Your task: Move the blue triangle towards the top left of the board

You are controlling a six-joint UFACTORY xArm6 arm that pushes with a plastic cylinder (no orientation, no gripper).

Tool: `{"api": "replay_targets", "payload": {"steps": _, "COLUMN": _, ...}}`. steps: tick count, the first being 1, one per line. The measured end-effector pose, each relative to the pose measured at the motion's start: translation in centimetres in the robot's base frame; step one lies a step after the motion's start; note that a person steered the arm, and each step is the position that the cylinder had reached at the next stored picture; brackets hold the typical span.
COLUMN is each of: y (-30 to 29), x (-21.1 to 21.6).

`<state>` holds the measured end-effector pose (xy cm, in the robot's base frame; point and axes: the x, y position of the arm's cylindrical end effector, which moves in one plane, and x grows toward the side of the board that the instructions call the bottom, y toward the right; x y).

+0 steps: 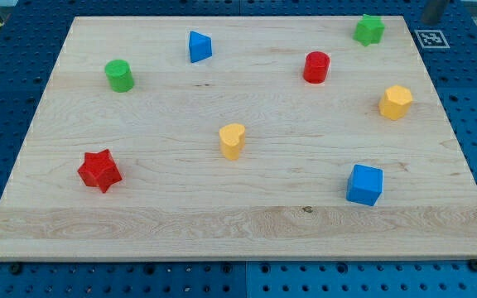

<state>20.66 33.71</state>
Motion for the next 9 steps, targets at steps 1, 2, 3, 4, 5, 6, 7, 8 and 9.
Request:
{"api": "replay_targets", "payload": {"steps": 1, "y": 0.0, "x": 0.0}}
{"api": "replay_targets", "payload": {"steps": 2, "y": -0.6, "x": -1.4}}
{"api": "replay_targets", "payload": {"steps": 3, "y": -2.9, "x": -1.5}}
{"api": "replay_targets", "payload": {"steps": 4, "y": -6.6, "x": -1.0}}
{"api": "replay_targets", "payload": {"steps": 5, "y": -10.2, "x": -1.0}}
{"api": "replay_targets", "payload": {"steps": 6, "y": -13.8, "x": -1.0}}
{"api": "replay_targets", "payload": {"steps": 7, "y": -17.6, "x": -0.7}}
{"api": "replay_targets", "payload": {"steps": 8, "y": -20.1, "x": 0.9}}
{"api": "replay_targets", "payload": {"steps": 9, "y": -20.8, "x": 3.3}}
